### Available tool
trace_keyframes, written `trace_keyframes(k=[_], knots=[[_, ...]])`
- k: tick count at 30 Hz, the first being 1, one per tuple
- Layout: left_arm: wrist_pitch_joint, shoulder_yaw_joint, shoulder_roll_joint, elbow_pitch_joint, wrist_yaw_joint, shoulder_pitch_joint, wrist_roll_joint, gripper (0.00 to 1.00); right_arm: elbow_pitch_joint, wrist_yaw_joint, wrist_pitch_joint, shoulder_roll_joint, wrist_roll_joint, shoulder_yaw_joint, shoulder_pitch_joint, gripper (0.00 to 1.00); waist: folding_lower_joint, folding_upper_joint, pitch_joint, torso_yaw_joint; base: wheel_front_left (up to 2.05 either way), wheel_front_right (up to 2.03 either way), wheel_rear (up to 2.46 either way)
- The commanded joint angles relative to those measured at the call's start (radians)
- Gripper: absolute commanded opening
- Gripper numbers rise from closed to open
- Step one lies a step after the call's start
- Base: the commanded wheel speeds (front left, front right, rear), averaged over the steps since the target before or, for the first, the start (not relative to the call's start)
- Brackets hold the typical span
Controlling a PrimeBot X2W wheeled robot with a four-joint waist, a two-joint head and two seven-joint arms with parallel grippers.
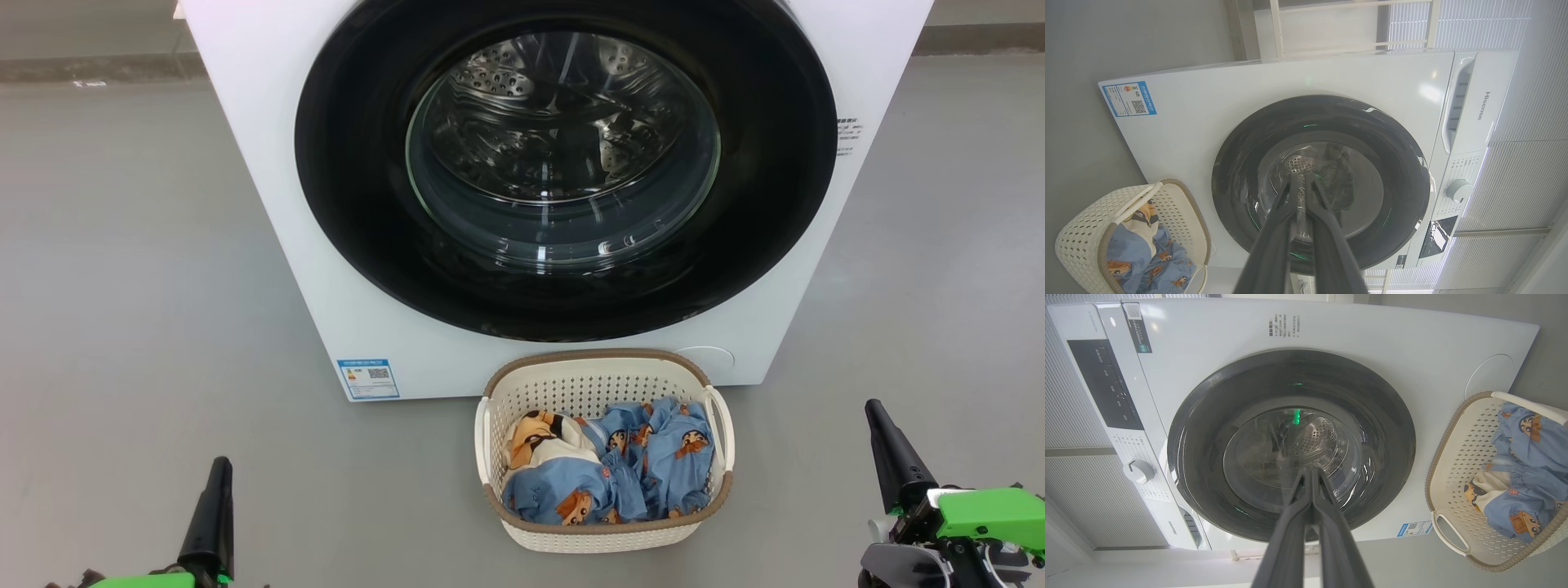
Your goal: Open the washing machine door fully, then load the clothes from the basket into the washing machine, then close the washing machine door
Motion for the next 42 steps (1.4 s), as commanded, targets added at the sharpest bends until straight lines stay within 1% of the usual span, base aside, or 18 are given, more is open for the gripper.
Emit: trace_keyframes(k=[1,42], knots=[[0.005,0.034,0.010,-0.025,-0.001,-0.043,0.011,0.00,-0.025,0.006,0.004,-0.010,-0.007,0.020,-0.052,0.00,0.0000,0.0000,0.000,0.000,0.00,0.00,0.00],[0.008,0.037,0.008,-0.025,-0.001,-0.044,0.014,0.00,-0.024,0.006,0.006,-0.009,-0.009,0.017,-0.052,0.00,0.0000,0.0000,0.000,0.000,0.00,0.00,0.00]])
